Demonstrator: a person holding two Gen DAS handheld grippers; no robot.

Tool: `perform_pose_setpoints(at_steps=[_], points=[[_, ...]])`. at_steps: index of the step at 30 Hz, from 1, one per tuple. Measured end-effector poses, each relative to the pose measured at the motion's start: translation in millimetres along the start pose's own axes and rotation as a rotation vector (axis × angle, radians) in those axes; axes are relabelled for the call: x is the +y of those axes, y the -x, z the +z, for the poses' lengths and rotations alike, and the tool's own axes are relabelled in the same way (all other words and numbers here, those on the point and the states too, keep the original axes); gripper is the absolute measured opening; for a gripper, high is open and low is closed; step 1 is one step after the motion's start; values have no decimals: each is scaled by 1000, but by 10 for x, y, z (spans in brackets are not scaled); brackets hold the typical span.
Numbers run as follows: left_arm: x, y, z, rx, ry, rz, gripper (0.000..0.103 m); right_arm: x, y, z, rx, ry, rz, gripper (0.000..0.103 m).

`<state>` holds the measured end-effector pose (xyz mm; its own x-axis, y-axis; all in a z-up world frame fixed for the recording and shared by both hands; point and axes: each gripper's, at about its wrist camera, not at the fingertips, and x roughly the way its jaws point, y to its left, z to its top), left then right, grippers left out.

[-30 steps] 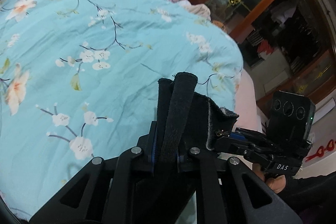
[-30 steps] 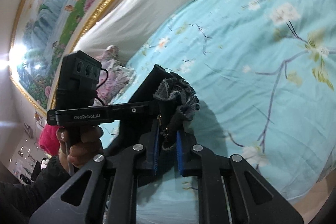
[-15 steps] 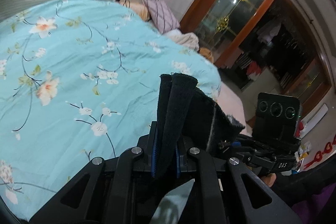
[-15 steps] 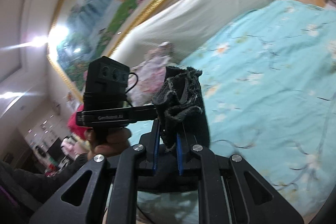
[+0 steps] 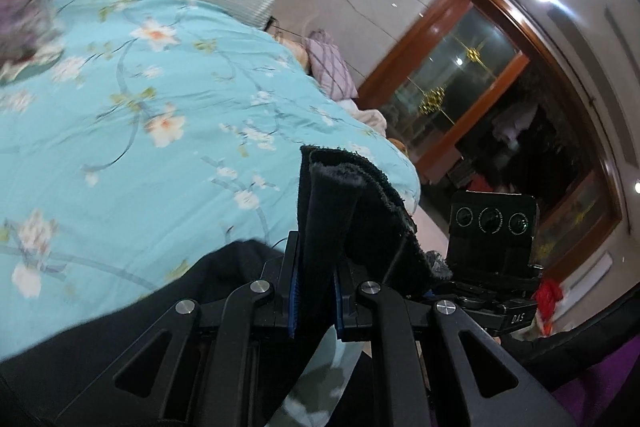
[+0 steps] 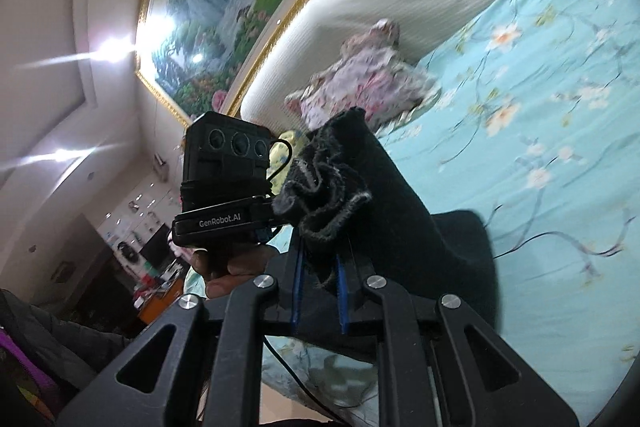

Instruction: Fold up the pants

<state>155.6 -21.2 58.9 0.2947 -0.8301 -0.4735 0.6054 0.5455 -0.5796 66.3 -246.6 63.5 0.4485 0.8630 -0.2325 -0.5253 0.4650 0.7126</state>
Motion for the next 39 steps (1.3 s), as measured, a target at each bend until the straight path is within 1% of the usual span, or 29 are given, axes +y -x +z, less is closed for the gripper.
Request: perform_pose_setpoints(at_steps=[3, 7, 13, 17, 23, 28, 29, 31, 32, 34, 36, 38, 39], points=[[130, 66, -116, -8, 39, 13, 11, -52, -167, -68, 41, -15, 14, 15], [344, 126, -296, -14, 93, 20, 11, -88, -341, -139, 89, -23, 10, 15], [539, 158, -498, -13, 122, 42, 11, -140, -502, -234, 147, -28, 0, 15], [671, 186, -612, -2, 156, 64, 9, -185, -599, -299, 179, -28, -10, 15], [759, 241, -757, 11, 189, 113, 9, -201, -750, -362, 231, -18, -23, 15], [785, 253, -886, 32, 207, 157, 12, -196, -806, -396, 277, -10, -53, 16], [786, 268, -917, 32, 210, 171, 13, -193, -805, -398, 281, -8, -56, 17], [805, 310, -971, 27, 224, 189, 14, -191, -811, -402, 288, -9, -59, 20], [816, 339, -995, 22, 231, 198, 17, -190, -818, -406, 292, -11, -60, 21], [839, 398, -1032, 9, 244, 207, 18, -178, -841, -403, 301, -9, -64, 25], [862, 484, -1077, -13, 263, 208, 18, -149, -852, -415, 308, -5, -57, 33], [858, 595, -1134, -38, 277, 220, 18, -109, -855, -426, 308, 0, -41, 46], [848, 634, -1157, -47, 280, 230, 18, -84, -860, -431, 310, 3, -34, 48]])
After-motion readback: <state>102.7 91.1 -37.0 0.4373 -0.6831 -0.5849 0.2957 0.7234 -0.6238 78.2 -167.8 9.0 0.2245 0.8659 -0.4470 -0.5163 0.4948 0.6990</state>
